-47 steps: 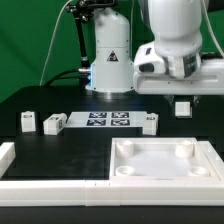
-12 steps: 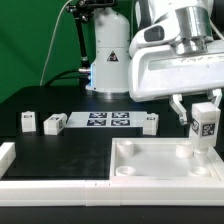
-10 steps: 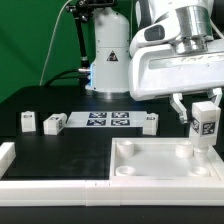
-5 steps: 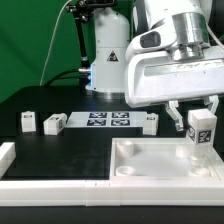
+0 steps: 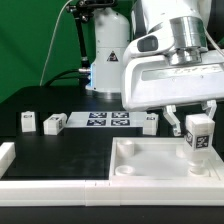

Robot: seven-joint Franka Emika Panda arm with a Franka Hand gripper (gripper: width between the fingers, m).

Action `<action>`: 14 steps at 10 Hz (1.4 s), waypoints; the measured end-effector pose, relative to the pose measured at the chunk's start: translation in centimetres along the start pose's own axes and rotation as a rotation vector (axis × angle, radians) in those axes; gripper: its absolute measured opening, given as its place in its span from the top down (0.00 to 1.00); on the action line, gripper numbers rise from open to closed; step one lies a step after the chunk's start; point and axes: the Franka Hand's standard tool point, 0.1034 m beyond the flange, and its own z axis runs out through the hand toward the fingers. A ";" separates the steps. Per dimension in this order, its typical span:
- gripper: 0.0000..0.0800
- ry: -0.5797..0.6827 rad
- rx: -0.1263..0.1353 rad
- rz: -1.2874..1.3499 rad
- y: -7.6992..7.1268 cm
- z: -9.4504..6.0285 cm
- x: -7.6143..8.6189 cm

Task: Assemble one leg

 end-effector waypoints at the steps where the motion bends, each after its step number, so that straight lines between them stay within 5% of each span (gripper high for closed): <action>1: 0.64 0.011 0.000 -0.003 -0.2 0.1 0.0; 10: 0.64 0.036 -0.008 -0.002 0.1 1.3 -0.8; 11: 0.36 0.036 -0.008 -0.002 0.1 1.3 -0.8; 12: 0.36 0.036 -0.008 -0.002 0.1 1.3 -0.8; 13: 0.22 0.036 -0.008 -0.002 0.1 1.3 -0.8; 14: 0.20 0.036 -0.008 -0.002 0.1 1.3 -0.8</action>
Offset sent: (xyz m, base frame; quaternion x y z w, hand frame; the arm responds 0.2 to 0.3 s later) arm 0.0030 0.0052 -0.0134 -0.0128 0.0009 0.0094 0.9999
